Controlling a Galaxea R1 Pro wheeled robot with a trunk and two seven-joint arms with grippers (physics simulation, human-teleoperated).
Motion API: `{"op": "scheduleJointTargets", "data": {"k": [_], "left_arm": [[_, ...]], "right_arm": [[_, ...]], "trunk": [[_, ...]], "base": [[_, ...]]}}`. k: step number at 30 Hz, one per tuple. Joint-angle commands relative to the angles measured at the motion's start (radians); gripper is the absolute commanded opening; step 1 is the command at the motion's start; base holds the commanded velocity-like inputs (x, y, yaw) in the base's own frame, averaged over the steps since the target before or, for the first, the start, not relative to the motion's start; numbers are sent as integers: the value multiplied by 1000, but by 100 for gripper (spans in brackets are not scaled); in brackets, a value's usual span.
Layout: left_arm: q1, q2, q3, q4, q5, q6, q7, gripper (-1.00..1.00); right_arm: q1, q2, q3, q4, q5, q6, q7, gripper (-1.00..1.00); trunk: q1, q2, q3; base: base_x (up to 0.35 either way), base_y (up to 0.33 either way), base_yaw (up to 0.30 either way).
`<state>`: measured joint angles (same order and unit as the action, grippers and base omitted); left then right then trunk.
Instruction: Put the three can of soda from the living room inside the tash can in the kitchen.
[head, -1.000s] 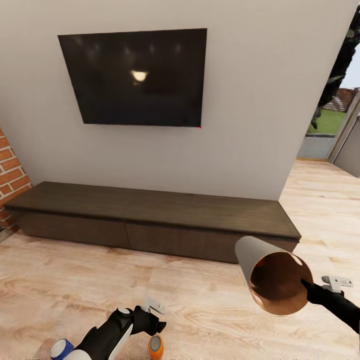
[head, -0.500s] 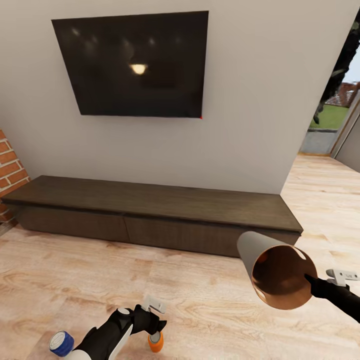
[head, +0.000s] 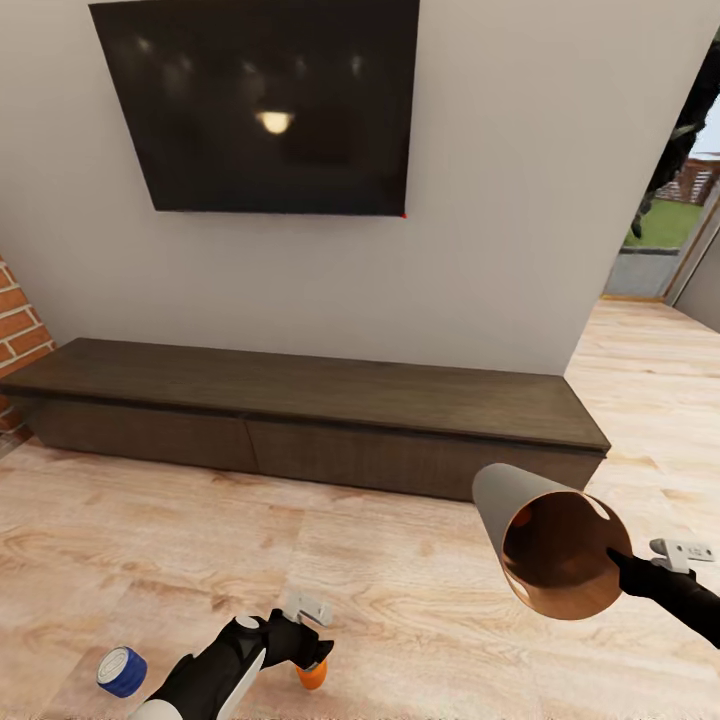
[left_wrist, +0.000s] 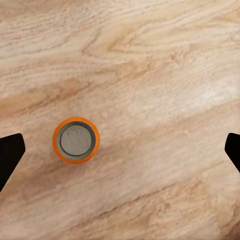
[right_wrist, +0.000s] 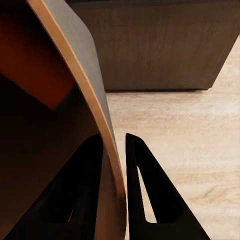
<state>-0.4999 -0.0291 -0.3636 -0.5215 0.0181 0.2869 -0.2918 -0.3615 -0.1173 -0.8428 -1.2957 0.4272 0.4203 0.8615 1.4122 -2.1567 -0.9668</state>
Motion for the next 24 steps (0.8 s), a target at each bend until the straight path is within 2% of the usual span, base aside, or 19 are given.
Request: {"op": "scheduleJointTargets", "data": {"k": [1, 6, 13, 24], "left_arm": [[0, 0, 0, 0, 0, 0, 0, 100], [0, 0, 0, 0, 1, -1, 0, 100], [1, 0, 0, -1, 1, -22, -6, 100], [1, 1, 0, -10, 8, -28, -9, 100]], "right_arm": [[-1, 0, 0, -1, -15, 4, 4, -100], [-1, 0, -1, 0, -15, 2, 4, -100], [-1, 4, -3, 1, -15, -2, 5, -100], [-1, 7, -4, 4, -14, -2, 5, -100]], "trunk": [[4, -7, -5], [23, -42, -28], [23, -42, -39], [23, -42, -57]], "base": [[0, 0, 0], [0, 0, 0], [10, 5, 0], [94, 58, 0]]}}
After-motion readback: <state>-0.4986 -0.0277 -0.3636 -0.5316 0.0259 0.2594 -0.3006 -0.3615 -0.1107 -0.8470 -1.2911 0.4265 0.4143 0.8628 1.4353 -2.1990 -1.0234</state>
